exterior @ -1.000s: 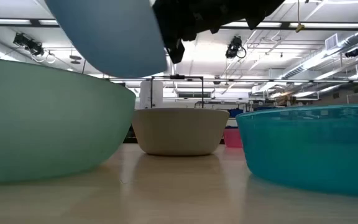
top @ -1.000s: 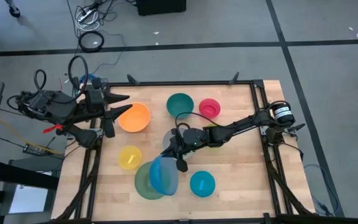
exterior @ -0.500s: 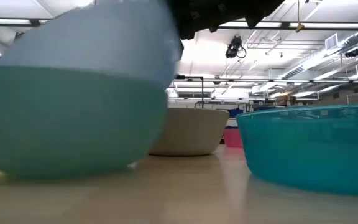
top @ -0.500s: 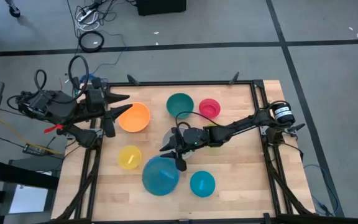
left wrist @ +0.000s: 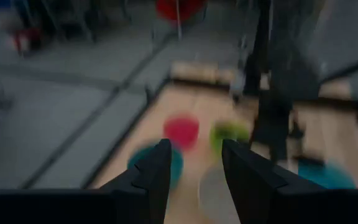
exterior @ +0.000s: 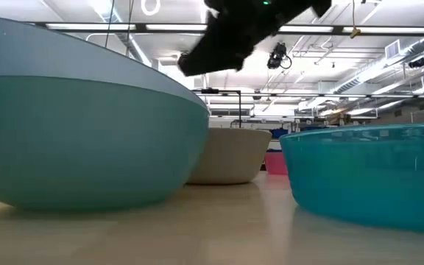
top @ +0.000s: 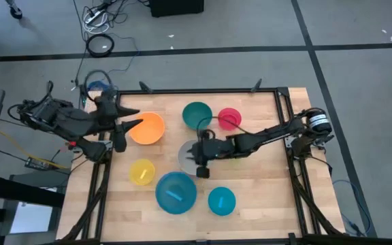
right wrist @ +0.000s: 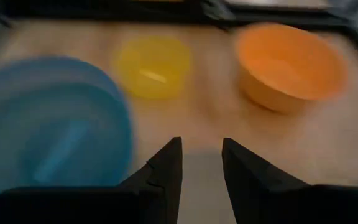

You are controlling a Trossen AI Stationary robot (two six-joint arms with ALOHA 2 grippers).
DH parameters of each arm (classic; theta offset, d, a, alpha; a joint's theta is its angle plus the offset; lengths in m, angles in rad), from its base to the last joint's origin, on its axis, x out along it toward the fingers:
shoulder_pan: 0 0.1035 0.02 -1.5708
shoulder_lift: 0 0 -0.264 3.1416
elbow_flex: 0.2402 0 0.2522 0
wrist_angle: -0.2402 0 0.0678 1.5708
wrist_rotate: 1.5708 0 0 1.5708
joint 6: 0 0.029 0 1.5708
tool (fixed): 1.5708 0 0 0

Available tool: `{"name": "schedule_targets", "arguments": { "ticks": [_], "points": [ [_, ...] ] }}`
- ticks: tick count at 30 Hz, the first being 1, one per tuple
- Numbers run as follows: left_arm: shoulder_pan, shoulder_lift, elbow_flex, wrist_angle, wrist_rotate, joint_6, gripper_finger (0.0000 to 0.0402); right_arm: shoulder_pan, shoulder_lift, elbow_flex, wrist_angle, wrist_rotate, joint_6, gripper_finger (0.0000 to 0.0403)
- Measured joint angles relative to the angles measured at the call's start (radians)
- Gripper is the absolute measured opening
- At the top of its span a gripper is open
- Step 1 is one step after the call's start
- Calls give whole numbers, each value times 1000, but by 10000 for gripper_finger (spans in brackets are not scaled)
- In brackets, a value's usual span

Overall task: Nest bowls inside each other
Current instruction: Stack the light blue bowl on top of the dark green bowl

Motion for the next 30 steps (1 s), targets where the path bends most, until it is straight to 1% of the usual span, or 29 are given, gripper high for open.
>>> {"name": "schedule_targets", "arguments": {
  "ticks": [3,5,6,9,12,14,17,22,26,30],
  "points": [
    [0,10,-20,-197,61,-171,152,-2,-63,0,-174,29,-1,103],
    [0,19,-63,-262,122,-247,152,-1,-105,0,-276,28,16,102],
    [0,22,-93,-265,159,-267,152,-1,-124,0,-313,28,24,102],
    [-1,35,-198,-204,252,-305,152,-1,-172,0,-399,33,52,102],
    [-3,61,-317,-48,310,-317,152,6,-212,0,-423,39,72,102],
    [-12,89,-396,72,377,-321,152,13,-237,0,-424,38,82,102],
    [-32,142,-480,175,444,-360,152,27,-270,0,-428,44,96,102],
    [-82,241,-516,181,504,-464,152,58,-327,0,-436,72,98,102],
    [-146,304,-516,221,569,-464,152,85,-385,0,-444,103,100,102],
    [-190,334,-515,253,573,-468,152,110,-431,0,-460,158,102,102]
  ]
}}
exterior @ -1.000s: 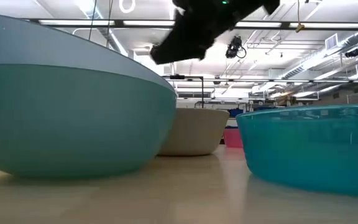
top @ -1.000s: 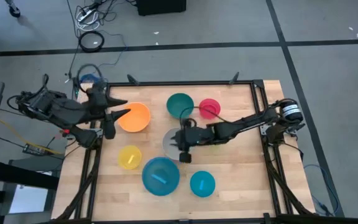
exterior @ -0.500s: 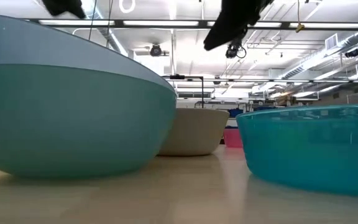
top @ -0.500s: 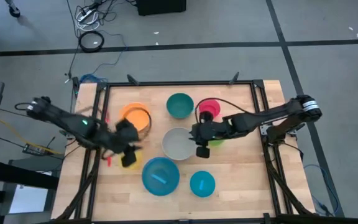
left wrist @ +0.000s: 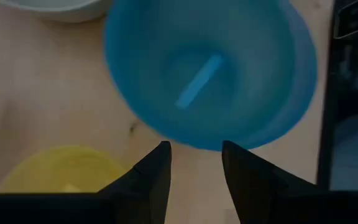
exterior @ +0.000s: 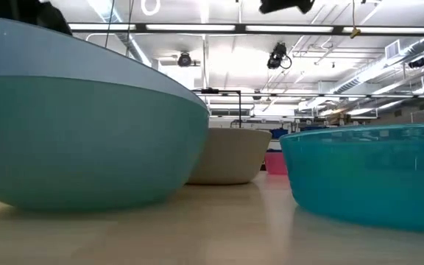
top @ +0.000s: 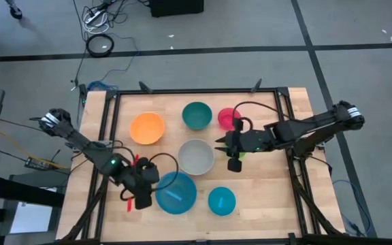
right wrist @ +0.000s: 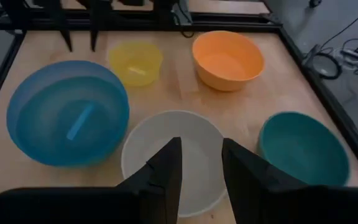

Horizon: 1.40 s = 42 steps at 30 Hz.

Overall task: Nest bowls inside each other
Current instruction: Stack the light blue bowl on top of the dark green bowl, then stack the gray bowl on top of the light blue bowl

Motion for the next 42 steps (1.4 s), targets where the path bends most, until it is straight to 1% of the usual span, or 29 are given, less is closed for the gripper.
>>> {"name": "schedule_targets", "arguments": {
  "ticks": [5,10,15,18,20,22,24,26,27,31,33,36,39,42],
  "points": [
    [-11,19,0,15,-20,-26,152,19,-34,0,-4,35,-2,101],
    [-11,64,0,14,-26,-28,152,32,-34,0,-12,38,8,101],
    [-11,138,0,24,-8,-26,152,38,-30,0,-22,38,22,101],
    [-11,147,3,21,-2,-22,152,37,-30,0,-21,37,22,101],
    [-11,139,23,0,0,-19,152,37,-30,0,-20,38,22,101],
    [-10,124,73,-42,-1,3,152,37,-30,0,-21,38,22,101],
    [-10,104,144,-131,-23,14,152,37,-30,0,-21,53,16,101],
    [-11,87,227,-238,-92,29,152,37,-30,0,-25,84,0,101],
    [-11,78,268,-287,-144,36,152,35,-29,0,-26,96,-4,101],
    [-10,49,440,-503,-387,59,152,2,3,0,-34,105,17,101],
    [-10,41,517,-606,-515,46,152,-26,33,0,-40,97,75,101],
    [-10,27,597,-693,-667,-5,152,-81,106,0,-86,51,202,101],
    [-9,6,625,-701,-739,-27,152,-128,188,0,-114,24,267,101],
    [-3,-7,626,-700,-751,-48,152,-161,253,0,-106,-2,292,104]
  ]
}}
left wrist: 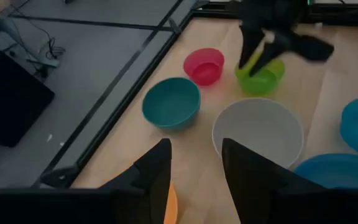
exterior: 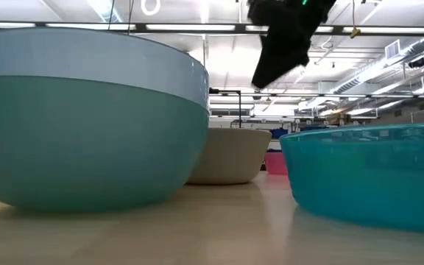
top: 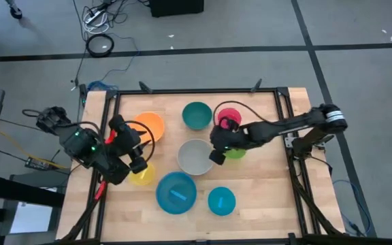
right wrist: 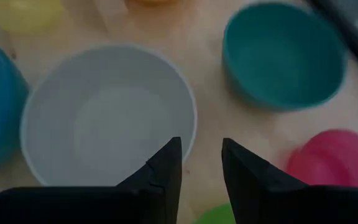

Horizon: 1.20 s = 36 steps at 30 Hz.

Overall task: Nest bowls inside each other
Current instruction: Stack the gray bowl on top of the light blue bowl

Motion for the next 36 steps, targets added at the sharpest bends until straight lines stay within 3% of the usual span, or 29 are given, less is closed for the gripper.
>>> {"name": "schedule_targets", "arguments": {
  "ticks": [9,22,28,32,36],
  "points": [
    [47,1,-85,-70,47,-138,152,-95,132,0,1,-243,99,140],
    [119,0,-305,-60,61,-168,152,-127,204,1,63,-278,96,159],
    [125,0,-332,-63,63,-179,152,-139,259,0,86,-283,95,158],
    [125,0,-332,-64,62,-179,152,-157,274,0,112,-278,67,138],
    [124,0,-332,-66,62,-179,152,-184,264,0,108,-286,29,66]
  ]
}}
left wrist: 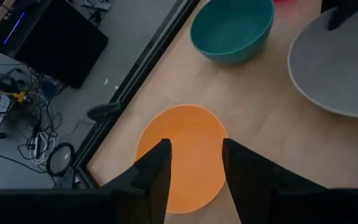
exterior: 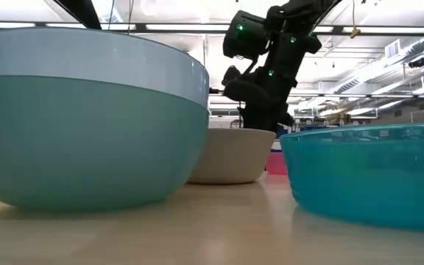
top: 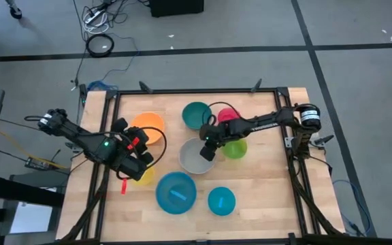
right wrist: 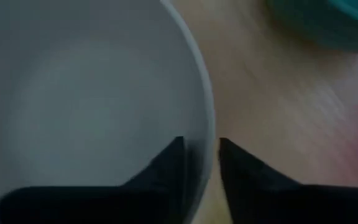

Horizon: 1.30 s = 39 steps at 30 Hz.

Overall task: Nest bowls inside each other
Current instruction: Stack the gray bowl on top of the light blue bowl

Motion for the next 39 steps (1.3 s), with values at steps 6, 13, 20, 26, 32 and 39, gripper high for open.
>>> {"name": "schedule_targets", "arguments": {
  "ticks": [6,13,20,26,32,39],
  "points": [
    [0,0,0,-2,0,0,152,-32,-42,1,7,-27,-46,9],
    [0,0,0,-5,-10,10,152,-37,-175,0,6,-88,-91,2],
    [0,0,0,-5,-45,22,152,15,-338,0,73,-206,-57,1],
    [10,-13,0,-5,-114,22,152,133,-293,0,309,-249,-45,1],
    [19,-48,1,-3,-141,22,152,186,-179,0,495,-239,-41,0],
    [19,-113,1,6,-150,21,152,185,-76,0,548,-224,-45,4]
  ]
}}
